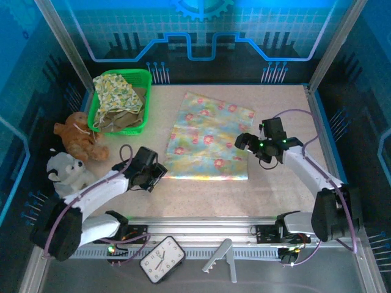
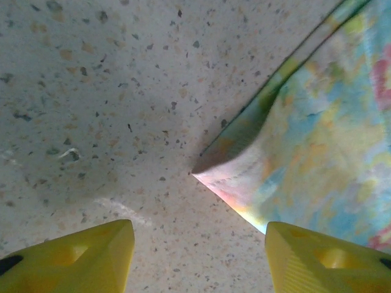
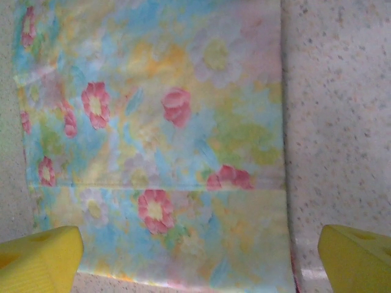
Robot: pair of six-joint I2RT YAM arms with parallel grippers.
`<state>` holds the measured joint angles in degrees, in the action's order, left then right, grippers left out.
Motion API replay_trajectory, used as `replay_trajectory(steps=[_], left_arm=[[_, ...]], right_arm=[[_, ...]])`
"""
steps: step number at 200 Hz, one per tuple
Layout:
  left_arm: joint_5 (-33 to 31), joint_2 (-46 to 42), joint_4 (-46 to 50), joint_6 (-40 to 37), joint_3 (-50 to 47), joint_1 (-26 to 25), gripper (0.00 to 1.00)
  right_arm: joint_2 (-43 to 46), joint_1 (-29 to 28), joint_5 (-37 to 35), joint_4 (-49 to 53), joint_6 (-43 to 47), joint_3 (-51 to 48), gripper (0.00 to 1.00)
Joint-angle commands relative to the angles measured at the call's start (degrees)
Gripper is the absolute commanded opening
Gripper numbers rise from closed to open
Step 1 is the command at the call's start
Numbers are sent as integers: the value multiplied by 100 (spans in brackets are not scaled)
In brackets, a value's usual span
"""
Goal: Fold and stack the skirts
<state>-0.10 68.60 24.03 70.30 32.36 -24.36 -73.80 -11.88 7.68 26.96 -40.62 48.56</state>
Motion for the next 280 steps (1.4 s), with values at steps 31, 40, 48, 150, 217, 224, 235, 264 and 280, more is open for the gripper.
replay_trajectory(steps=[31,40,48,150,217,224,235,264,280], left_arm=[[376,913,-154,-525,583,45,52],[452,1031,-245,-553,615,45,51],[504,1126,-263,-570,661,45,50],[169,1730,336,-1073,1252,28,47],[-96,1657,808,-1158,1323,-29,50],[-79,1673,805,-1168,1323,-38,50],[-49,1737,762,-1193,1333,-59,50],[153,2057,521,-1189,1353,-112,48],[215,2198,407,-1188,1416,-164,38]], right_arm=[[592,49,-165,123,-285,-562,100],[671,51,-187,62,-338,-639,100],[728,46,-205,17,-392,-695,100],[833,46,-220,-77,-389,-810,100],[924,52,-215,-103,-450,-999,100],[912,53,-217,-116,-449,-997,100],[898,52,-211,-121,-445,-981,100],[859,47,-208,-121,-431,-961,100],[859,51,-150,-129,-380,-979,100]])
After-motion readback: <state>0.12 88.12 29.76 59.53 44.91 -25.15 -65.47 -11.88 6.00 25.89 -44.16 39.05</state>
